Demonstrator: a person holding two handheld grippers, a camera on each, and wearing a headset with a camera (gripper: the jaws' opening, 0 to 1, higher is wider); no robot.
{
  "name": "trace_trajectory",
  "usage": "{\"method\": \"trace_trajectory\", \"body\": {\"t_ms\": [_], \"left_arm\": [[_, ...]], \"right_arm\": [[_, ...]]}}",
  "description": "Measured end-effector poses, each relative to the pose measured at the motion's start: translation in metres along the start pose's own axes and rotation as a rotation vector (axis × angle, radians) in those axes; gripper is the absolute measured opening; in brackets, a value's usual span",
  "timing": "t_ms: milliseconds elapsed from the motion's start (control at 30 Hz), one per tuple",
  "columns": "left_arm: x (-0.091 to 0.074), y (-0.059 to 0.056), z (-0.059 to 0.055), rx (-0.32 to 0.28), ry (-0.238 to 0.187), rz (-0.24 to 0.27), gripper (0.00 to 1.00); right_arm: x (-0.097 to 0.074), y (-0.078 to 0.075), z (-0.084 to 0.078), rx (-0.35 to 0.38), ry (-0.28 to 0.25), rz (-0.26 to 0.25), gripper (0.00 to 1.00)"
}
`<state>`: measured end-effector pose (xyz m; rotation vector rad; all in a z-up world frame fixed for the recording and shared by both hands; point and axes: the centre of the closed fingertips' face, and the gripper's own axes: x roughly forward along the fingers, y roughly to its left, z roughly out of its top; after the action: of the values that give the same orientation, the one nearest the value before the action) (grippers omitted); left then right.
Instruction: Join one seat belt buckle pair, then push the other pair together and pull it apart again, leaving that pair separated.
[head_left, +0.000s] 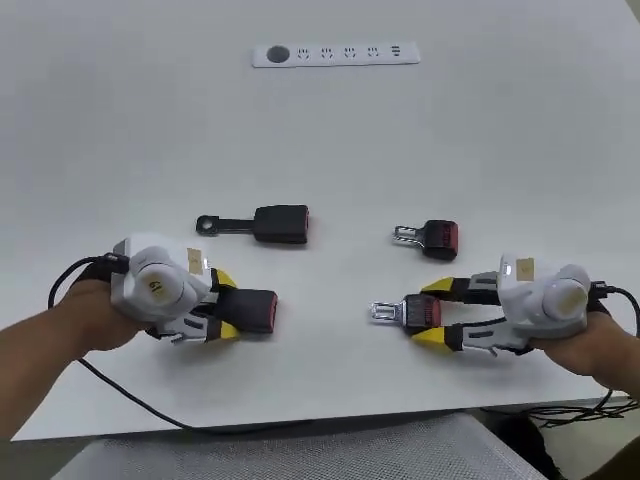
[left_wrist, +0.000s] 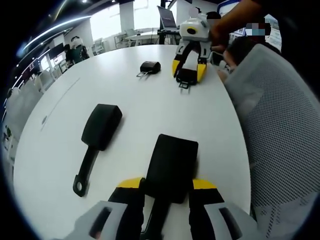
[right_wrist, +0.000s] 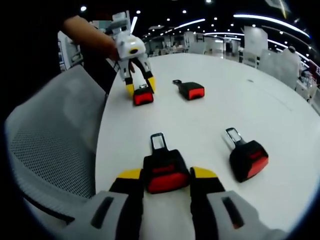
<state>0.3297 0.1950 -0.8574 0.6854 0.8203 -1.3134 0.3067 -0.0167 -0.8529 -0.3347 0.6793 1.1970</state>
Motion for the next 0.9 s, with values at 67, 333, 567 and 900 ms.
{"method": "trace_trajectory", "body": {"t_ms": [67, 333, 567, 900], "left_arm": [[0.0, 0.0, 0.0, -0.001, 0.002, 0.0, 0.35], [0.0, 0.0, -0.001, -0.009, 0.01, 0.002, 0.35], [0.0, -0.001, -0.001, -0.017, 0.015, 0.003, 0.35], [-0.002, -0.004, 0.003, -0.017, 0.027, 0.006, 0.35]], "right_arm": [[0.004, 0.0, 0.003, 0.002, -0.007, 0.001, 0.36], [0.023, 0.0, 0.018, -0.003, -0.026, 0.015, 0.36], [0.042, 0.007, 0.033, -0.023, -0.039, 0.035, 0.36], [0.068, 0.017, 0.052, -0.045, -0.049, 0.055, 0.36]]}}
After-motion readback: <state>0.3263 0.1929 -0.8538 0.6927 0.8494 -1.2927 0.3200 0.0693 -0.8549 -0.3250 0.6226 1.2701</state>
